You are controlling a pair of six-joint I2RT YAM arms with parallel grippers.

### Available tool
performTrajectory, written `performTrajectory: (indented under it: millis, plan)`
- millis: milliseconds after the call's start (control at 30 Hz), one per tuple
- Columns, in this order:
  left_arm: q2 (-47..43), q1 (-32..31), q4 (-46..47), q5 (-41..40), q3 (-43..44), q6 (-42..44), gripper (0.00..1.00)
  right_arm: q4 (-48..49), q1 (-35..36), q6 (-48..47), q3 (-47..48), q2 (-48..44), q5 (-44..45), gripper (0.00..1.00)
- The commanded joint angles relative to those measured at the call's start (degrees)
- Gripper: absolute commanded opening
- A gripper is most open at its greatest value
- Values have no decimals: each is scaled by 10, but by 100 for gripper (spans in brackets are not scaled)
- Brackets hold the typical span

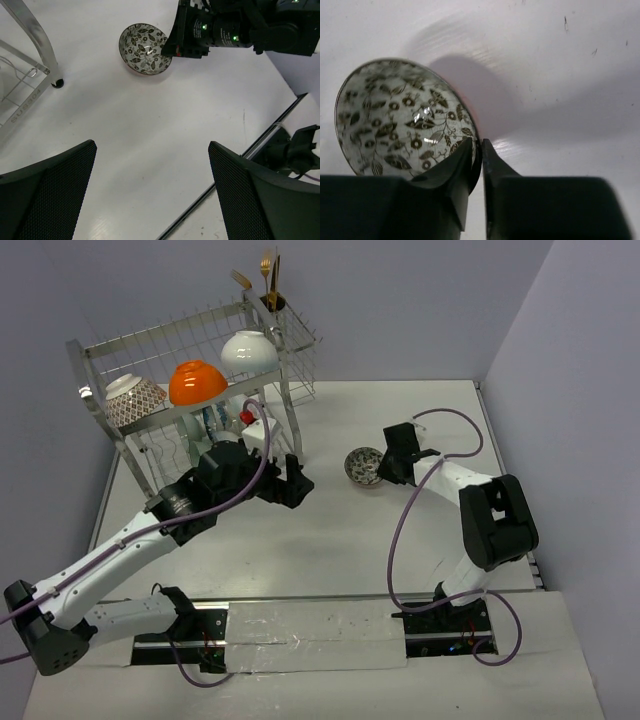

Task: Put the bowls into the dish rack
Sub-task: Pick up the bowl from the center of the board, then pass from the right arm to the left

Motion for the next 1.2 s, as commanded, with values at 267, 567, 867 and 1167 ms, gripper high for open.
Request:
performTrajectory:
  millis: [267, 567, 867, 1167]
  plan:
    - [30, -29, -6, -48, -14, 185, 99, 15, 46, -55, 0, -56, -36, 0]
    - [62, -59, -20, 54, -37, 314, 99, -97, 175, -110, 85, -38, -88, 0]
    - [24, -93, -19, 102, -115, 454, 92, -166, 215, -140, 144, -65, -121, 0]
    - [9, -95, -12, 113, -130, 562, 81, -187, 242, -160, 156, -95, -117, 0]
